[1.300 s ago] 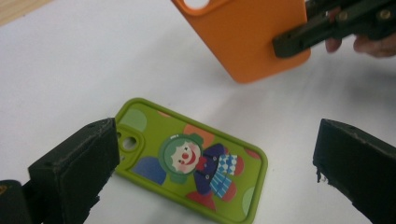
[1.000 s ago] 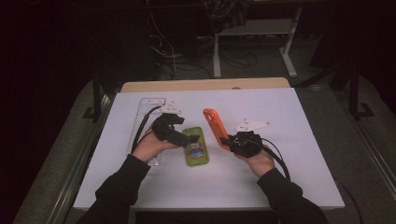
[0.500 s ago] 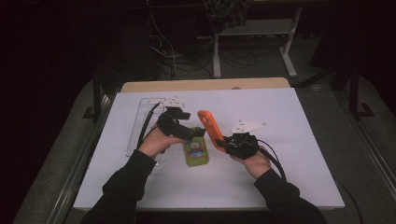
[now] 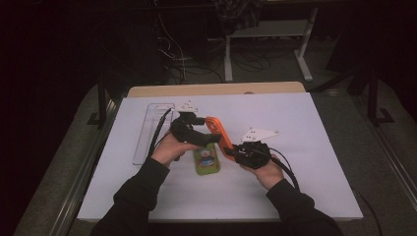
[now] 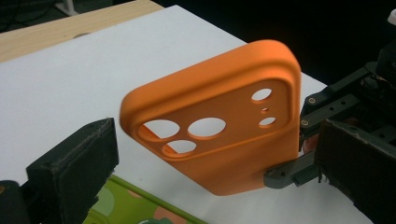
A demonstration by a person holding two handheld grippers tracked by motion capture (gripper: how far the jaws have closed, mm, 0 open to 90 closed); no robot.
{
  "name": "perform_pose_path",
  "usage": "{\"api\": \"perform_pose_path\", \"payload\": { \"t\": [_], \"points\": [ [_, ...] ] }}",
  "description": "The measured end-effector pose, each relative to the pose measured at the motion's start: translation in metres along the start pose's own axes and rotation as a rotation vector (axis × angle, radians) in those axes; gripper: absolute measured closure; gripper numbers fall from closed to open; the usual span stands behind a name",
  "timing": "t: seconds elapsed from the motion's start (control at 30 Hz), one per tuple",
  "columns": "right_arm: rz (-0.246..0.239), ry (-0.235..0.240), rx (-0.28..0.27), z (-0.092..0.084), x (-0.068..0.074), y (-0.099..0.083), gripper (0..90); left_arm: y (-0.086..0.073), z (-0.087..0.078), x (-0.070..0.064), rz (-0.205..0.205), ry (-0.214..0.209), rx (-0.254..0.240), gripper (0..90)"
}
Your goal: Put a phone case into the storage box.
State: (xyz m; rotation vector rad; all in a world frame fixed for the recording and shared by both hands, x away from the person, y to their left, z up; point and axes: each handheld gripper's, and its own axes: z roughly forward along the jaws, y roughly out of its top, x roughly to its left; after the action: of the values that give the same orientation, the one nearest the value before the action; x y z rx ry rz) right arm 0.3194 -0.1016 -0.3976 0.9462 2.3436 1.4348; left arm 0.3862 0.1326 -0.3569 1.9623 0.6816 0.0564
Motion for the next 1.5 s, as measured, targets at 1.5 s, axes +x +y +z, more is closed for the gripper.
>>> {"api": "perform_pose_path", "payload": {
  "t": [1.5],
  "points": [
    [-0.016,0.002,0.039,0.011,0.007,-0.004,78.2,0.006,0.007,-0.006,-0.018,-0.003,-0.077,15.0]
  ]
}}
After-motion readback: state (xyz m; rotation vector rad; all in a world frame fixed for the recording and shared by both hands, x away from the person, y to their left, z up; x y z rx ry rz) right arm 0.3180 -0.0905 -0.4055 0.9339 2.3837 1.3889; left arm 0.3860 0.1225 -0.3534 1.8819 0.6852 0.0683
